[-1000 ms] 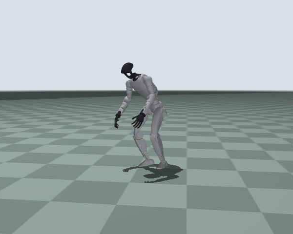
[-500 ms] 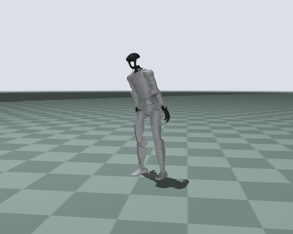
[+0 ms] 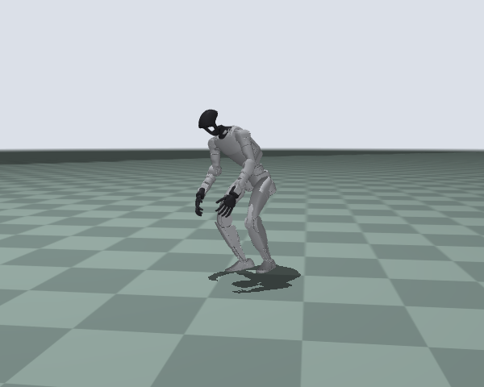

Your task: Upper body actions

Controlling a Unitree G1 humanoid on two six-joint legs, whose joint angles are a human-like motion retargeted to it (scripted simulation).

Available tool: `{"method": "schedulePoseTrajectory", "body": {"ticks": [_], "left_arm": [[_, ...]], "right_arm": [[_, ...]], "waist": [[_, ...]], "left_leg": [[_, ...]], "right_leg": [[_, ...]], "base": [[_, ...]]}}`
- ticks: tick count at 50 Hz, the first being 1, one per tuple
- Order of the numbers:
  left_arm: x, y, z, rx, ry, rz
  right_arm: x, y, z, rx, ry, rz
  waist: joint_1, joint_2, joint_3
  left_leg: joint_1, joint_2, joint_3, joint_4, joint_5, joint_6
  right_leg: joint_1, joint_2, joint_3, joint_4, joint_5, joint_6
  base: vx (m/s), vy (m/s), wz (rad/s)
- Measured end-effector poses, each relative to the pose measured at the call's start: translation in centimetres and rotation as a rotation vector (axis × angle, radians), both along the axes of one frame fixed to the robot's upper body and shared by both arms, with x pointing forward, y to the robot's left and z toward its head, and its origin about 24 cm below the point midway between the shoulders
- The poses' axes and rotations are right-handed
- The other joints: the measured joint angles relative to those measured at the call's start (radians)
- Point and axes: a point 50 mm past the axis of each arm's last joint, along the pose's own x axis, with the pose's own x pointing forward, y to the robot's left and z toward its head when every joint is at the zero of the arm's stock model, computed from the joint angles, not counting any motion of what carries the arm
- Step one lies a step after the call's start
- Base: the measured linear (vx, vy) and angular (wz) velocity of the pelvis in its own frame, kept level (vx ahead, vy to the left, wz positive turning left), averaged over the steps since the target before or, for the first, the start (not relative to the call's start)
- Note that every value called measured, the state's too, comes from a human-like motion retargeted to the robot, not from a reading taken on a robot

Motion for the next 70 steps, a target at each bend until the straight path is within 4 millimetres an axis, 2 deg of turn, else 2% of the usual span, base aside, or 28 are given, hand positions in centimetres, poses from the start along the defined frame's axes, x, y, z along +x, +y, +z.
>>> {"method": "schedulePoseTrajectory", "body": {"ticks": [3, 5, 7, 9, 13, 18, 22, 25, 27, 30, 33, 36, 38, 40, 43, 46, 48, 50, 52, 53, 55, 57, 60, 62, 65, 66, 68, 70], "left_arm": [[0.5, -1.2, 6.1, 0.012, -0.198, -0.037], [0.3, -2.0, 9.5, 0.006, -0.311, -0.058], [-0.1, -2.9, 10.8, -0.013, -0.373, -0.079], [-0.5, -3.2, 10.7, -0.034, -0.395, -0.092], [-0.8, -2.4, 8.6, -0.063, -0.355, -0.087], [-0.9, -1.1, 6.0, -0.077, -0.294, -0.036], [-0.7, -1.0, 5.9, -0.149, -0.284, -0.059], [-0.7, -0.5, 6.3, -0.163, -0.278, -0.089], [-1.0, 0.4, 5.6, -0.122, -0.261, -0.083], [-2.2, 1.7, 1.0, -0.032, -0.125, -0.06], [-4.4, 2.1, -6.5, 0.033, 0.107, -0.033], [-8.0, 2.2, -14.5, 0.076, 0.389, 0.018], [-11.8, 2.0, -19.9, 0.09, 0.618, 0.077], [-16.8, 1.3, -24.8, 0.077, 0.878, 0.187], [-25.9, -0.4, -29.5, -0.099, 1.24, 0.398], [-35.6, -2.2, -31.4, -0.417, 1.551, 0.58], [-41.7, -2.7, -31.4, -0.57, 1.705, 0.68], [-46.8, -2.7, -30.7, -0.587, 1.821, 0.782], [-49.3, -1.9, -30.1, -0.527, 1.895, 0.824], [-50.0, -1.6, -29.9, -0.503, 1.926, 0.827], [-50.6, -1.1, -29.7, -0.48, 1.941, 0.831], [-50.5, -0.4, -29.7, -0.477, 1.9, 0.833], [-49.4, 0.0, -30.0, -0.465, 1.862, 0.792], [-47.7, 0.1, -30.5, -0.449, 1.821, 0.754], [-43.4, 0.6, -31.2, -0.425, 1.702, 0.689], [-41.4, 0.8, -31.4, -0.416, 1.651, 0.655], [-37.0, 1.3, -31.4, -0.379, 1.545, 0.577], [-31.3, 1.9, -30.7, -0.306, 1.408, 0.484]], "right_arm": [[0.3, 1.5, 6.2, -0.045, -0.184, 0.122], [-0.1, 1.7, 9.5, -0.069, -0.292, 0.168], [-0.5, 1.7, 11.0, -0.074, -0.345, 0.191], [-0.8, 1.6, 11.1, -0.06, -0.35, 0.212], [-1.1, 1.8, 9.8, -0.006, -0.308, 0.251], [-1.3, 1.6, 8.1, 0.044, -0.306, 0.231], [-1.0, 0.8, 7.7, 0.066, -0.288, 0.198], [-1.0, 0.0, 7.3, 0.056, -0.228, 0.157], [-1.6, -0.7, 6.4, 0.074, -0.209, 0.131], [-3.2, -2.0, 2.1, 0.095, -0.153, 0.056], [-5.2, -3.9, -4.9, 0.044, -0.012, -0.107], [-8.3, -5.6, -12.7, -0.034, 0.199, -0.295], [-11.4, -7.0, -17.5, -0.088, 0.363, -0.416], [-16.0, -8.9, -22.2, -0.142, 0.564, -0.568], [-24.9, -10.3, -27.4, -0.168, 0.902, -0.809], [-34.2, -10.8, -29.6, -0.18, 1.229, -0.994], [-40.4, -11.2, -29.4, -0.214, 1.435, -1.101], [-46.0, -11.2, -28.3, -0.262, 1.603, -1.228], [-49.3, -10.4, -27.5, -0.232, 1.721, -1.35], [-50.2, -10.0, -27.3, -0.185, 1.77, -1.392], [-50.2, -9.2, -27.6, -0.056, 1.829, -1.401], [-48.6, -9.0, -28.4, 0.015, 1.835, -1.287], [-44.9, -9.4, -29.4, -0.045, 1.787, -1.063], [-41.6, -9.7, -30.0, -0.129, 1.685, -0.938], [-35.3, -9.1, -30.3, -0.206, 1.494, -0.758], [-32.9, -8.7, -30.3, -0.209, 1.431, -0.704], [-28.4, -7.5, -29.8, -0.198, 1.314, -0.608], [-23.7, -6.5, -28.6, -0.154, 1.2, -0.529]], "waist": [[0.04, -0.035, 0.009], [0.059, -0.047, 0.008], [0.063, -0.076, 0.017], [0.061, -0.103, 0.027], [0.053, -0.14, 0.032], [0.048, -0.155, 0.032], [0.052, -0.134, 0.032], [0.056, -0.097, 0.02], [0.055, -0.071, 0.01], [0.05, -0.034, 0.007], [0.012, -0.004, 0.006], [-0.049, 0.008, 0.003], [-0.092, 0.006, -0.002], [-0.136, -0.007, -0.007], [-0.183, -0.032, -0.016], [-0.206, -0.066, -0.046], [-0.225, -0.082, -0.116], [-0.241, -0.096, -0.21], [-0.216, -0.096, -0.266], [-0.198, -0.097, -0.269], [-0.166, -0.103, -0.263], [-0.175, -0.106, -0.259], [-0.214, -0.107, -0.294], [-0.23, -0.107, -0.302], [-0.241, -0.117, -0.28], [-0.244, -0.121, -0.269], [-0.25, -0.126, -0.252], [-0.254, -0.122, -0.234]], "left_leg": [[-0.164, 0.049, -0.013, 0.172, -0.04, 0.033], [-0.266, 0.061, -0.014, 0.272, -0.069, 0.073], [-0.304, 0.062, 0.024, 0.364, -0.104, 0.111], [-0.311, 0.07, 0.061, 0.452, -0.139, 0.146], [-0.316, 0.1, 0.107, 0.598, -0.195, 0.209], [-0.317, 0.111, 0.103, 0.64, -0.205, 0.227], [-0.313, 0.095, 0.084, 0.532, -0.156, 0.204], [-0.305, 0.08, 0.044, 0.399, -0.096, 0.161], [-0.264, 0.072, 0.025, 0.289, -0.052, 0.12], [-0.109, 0.061, 0.013, 0.111, 0.003, 0.052], [0.105, 0.013, 0.053, -0.109, 0.05, 0.019], [0.329, -0.069, 0.109, -0.382, 0.143, 0.001], [0.479, -0.143, 0.142, -0.588, 0.224, -0.008], [0.637, -0.227, 0.162, -0.799, 0.313, -0.018], [0.857, -0.333, 0.168, -1.058, 0.417, -0.031], [1.042, -0.403, 0.191, -1.247, 0.478, -0.055], [1.091, -0.436, 0.189, -1.309, 0.494, -0.05], [1.09, -0.464, 0.173, -1.326, 0.494, -0.036], [1.09, -0.47, 0.172, -1.33, 0.484, -0.03], [1.106, -0.472, 0.177, -1.332, 0.48, -0.029], [1.135, -0.47, 0.196, -1.332, 0.473, -0.028], [1.158, -0.468, 0.202, -1.334, 0.469, -0.03], [1.157, -0.463, 0.197, -1.331, 0.461, -0.038], [1.154, -0.457, 0.196, -1.319, 0.456, -0.036], [1.162, -0.448, 0.205, -1.302, 0.449, -0.028], [1.157, -0.444, 0.209, -1.288, 0.442, -0.026], [1.126, -0.431, 0.208, -1.241, 0.424, -0.024], [1.035, -0.396, 0.186, -1.125, 0.386, -0.04]], "right_leg": [[-0.171, 0.018, -0.037, 0.174, -0.058, -0.081], [-0.267, 0.016, -0.048, 0.269, -0.089, -0.097], [-0.334, -0.001, -0.021, 0.373, -0.122, -0.097], [-0.373, -0.015, 0.014, 0.474, -0.156, -0.097], [-0.425, -0.024, 0.073, 0.634, -0.198, -0.097], [-0.432, -0.025, 0.084, 0.679, -0.207, -0.097], [-0.393, -0.025, 0.052, 0.577, -0.188, -0.097], [-0.33, -0.016, 0.006, 0.43, -0.152, -0.097], [-0.265, -0.004, -0.021, 0.307, -0.112, -0.097], [-0.098, 0.021, -0.035, 0.112, -0.044, -0.081], [0.106, 0.009, 0.013, -0.113, 0.038, 0.005], [0.326, -0.034, 0.047, -0.378, 0.14, 0.089], [0.473, -0.075, 0.057, -0.564, 0.214, 0.139], [0.625, -0.13, 0.054, -0.738, 0.281, 0.185], [0.835, -0.186, 0.02, -0.939, 0.36, 0.235], [0.983, -0.216, 0.004, -1.065, 0.407, 0.258], [1.033, -0.218, -0.015, -1.127, 0.422, 0.254], [1.057, -0.226, -0.1, -1.161, 0.419, 0.258], [1.037, -0.225, -0.046, -1.132, 0.394, 0.247], [1.04, -0.231, -0.035, -1.117, 0.385, 0.248], [1.052, -0.224, -0.016, -1.106, 0.377, 0.241], [1.071, -0.217, -0.021, -1.105, 0.373, 0.242], [1.072, -0.206, -0.03, -1.088, 0.352, 0.239], [1.062, -0.202, -0.031, -1.059, 0.334, 0.231], [1.049, -0.202, -0.015, -1.02, 0.322, 0.221], [1.039, -0.203, -0.007, -1.004, 0.317, 0.219], [1.007, -0.21, 0.005, -0.962, 0.303, 0.215], [0.944, -0.229, 0.01, -0.886, 0.272, 0.217]], "base": [[-0.18, -0.05, -0.67], [-0.13, 0.12, -0.34], [-0.05, 0.21, -0.08], [0.01, 0.2, -0.04], [0.07, 0.21, -0.18], [0.01, 0.02, -0.03], [-0.02, -0.1, 0.14], [0.0, -0.18, 0.18], [0.05, -0.21, 0.19], [0.12, -0.12, 0.23], [0.2, 0.1, 0.52], [0.24, 0.09, 0.89], [0.28, 0.07, 1.1], [0.33, 0.0, 1.21], [0.33, -0.11, 1.02], [0.36, -0.13, 0.38], [0.49, -0.04, 0.36], [0.52, -0.01, 0.49], [0.34, -0.05, 0.08], [0.16, -0.08, -0.25], [0.04, -0.12, -0.41], [0.08, -0.11, -0.19], [0.12, -0.04, 0.08], [0.04, -0.02, 0.03], [-0.04, -0.02, -0.18], [-0.1, -0.01, -0.28], [-0.17, 0.02, -0.11], [-0.31, 0.05, 0.18]]}}
